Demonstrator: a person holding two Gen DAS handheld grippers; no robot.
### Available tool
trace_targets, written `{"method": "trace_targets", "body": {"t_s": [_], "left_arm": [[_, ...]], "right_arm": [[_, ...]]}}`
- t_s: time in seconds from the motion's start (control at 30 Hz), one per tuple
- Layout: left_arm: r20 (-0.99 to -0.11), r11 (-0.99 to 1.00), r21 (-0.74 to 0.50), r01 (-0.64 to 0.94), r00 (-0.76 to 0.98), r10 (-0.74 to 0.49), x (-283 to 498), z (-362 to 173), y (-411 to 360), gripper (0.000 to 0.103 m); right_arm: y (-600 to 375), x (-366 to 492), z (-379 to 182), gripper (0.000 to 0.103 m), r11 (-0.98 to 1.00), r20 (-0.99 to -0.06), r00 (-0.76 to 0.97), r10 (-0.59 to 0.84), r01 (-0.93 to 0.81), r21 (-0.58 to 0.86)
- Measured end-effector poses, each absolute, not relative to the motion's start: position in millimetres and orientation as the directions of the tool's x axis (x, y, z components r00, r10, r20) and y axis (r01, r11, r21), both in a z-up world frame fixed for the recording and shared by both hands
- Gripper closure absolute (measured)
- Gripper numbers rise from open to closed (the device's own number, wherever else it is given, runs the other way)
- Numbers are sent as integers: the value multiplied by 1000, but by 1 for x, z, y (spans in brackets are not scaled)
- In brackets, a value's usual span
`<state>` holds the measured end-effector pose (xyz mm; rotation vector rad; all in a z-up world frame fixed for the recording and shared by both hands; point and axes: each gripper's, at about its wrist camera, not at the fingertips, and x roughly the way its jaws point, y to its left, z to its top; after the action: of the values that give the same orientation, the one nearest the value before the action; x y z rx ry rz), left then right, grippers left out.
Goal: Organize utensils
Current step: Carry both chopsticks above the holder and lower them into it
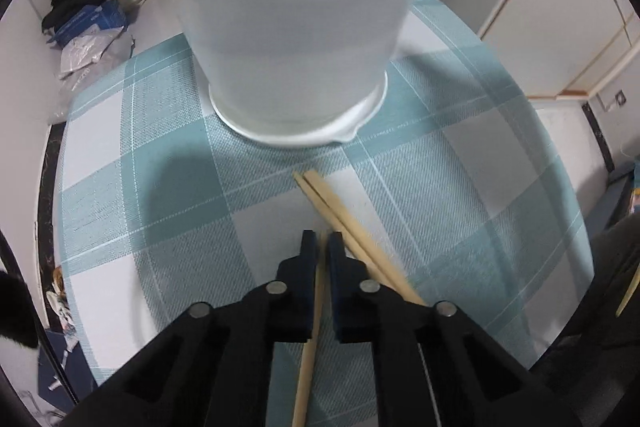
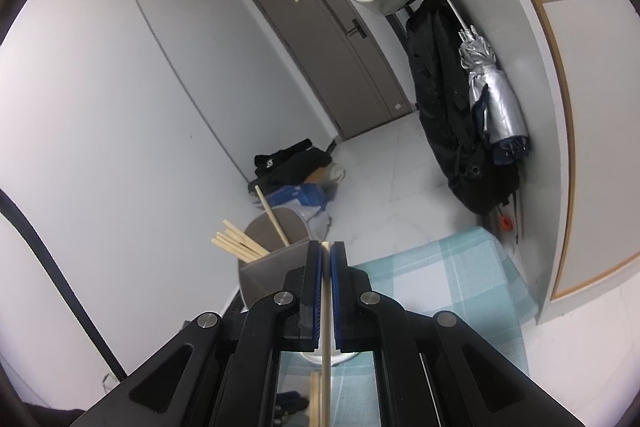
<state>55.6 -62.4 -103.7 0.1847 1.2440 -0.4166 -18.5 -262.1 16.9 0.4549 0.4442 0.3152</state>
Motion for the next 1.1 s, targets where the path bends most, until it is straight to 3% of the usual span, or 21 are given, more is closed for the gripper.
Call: {"method": "trace_targets", "body": {"t_s": [0.2, 0.63, 1.1], "left_arm": [[-923, 942, -131, 308, 308, -229, 59, -94, -44, 102], [-763, 928, -316, 199, 528, -373, 27, 8, -16, 102], [-708, 921, -265, 286, 590, -387, 1, 54, -29, 103]], "right_arm": [[-262, -22, 20, 99, 856, -323, 867, 379, -197, 478], [-235, -44, 31, 99, 886, -281, 892, 353, -222, 408], [-226, -46, 49, 99, 894, -263, 904, 336, -219, 391]]}}
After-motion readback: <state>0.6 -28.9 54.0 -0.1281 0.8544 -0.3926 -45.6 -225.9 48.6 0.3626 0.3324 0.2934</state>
